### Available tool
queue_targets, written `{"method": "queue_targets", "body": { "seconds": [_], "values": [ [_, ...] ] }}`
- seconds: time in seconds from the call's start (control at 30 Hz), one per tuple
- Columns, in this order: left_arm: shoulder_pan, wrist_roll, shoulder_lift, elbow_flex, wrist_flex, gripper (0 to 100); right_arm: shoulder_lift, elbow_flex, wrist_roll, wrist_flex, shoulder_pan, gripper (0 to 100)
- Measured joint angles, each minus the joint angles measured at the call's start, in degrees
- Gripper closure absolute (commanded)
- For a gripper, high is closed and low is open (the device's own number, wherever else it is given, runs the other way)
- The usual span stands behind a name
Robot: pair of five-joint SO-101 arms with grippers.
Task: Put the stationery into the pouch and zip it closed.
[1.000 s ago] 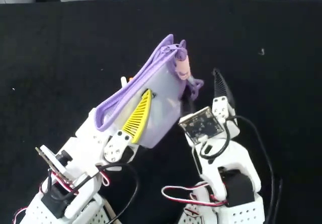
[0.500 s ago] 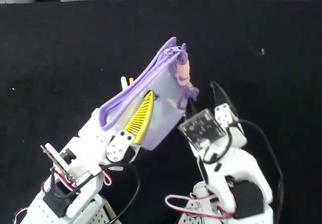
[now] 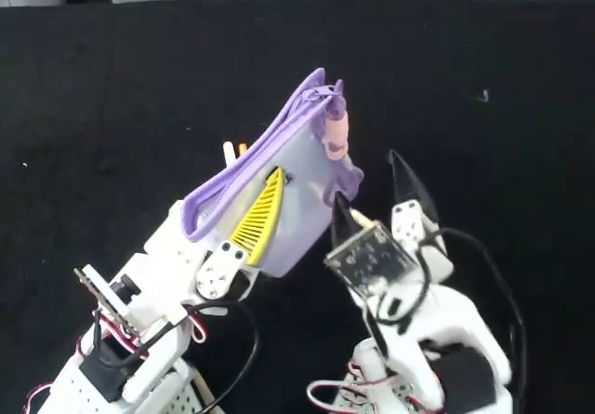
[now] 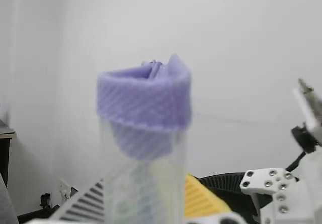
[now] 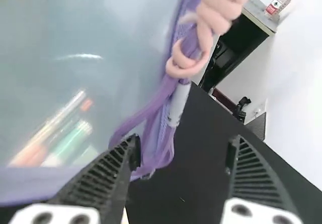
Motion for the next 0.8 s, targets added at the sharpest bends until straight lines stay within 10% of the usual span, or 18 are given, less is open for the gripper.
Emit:
{"method": "queue_targets", "body": {
  "seconds": [0.37, 0.8],
  "values": [
    [0.0, 0.0, 0.0, 0.0, 0.0, 97, 0.1, 11.0, -0.1, -17.8, 4.0, 75.7],
    [0.0, 0.0, 0.0, 0.0, 0.0, 97, 0.4, 6.5, -0.1, -9.7, 5.8, 75.4]
  ]
}}
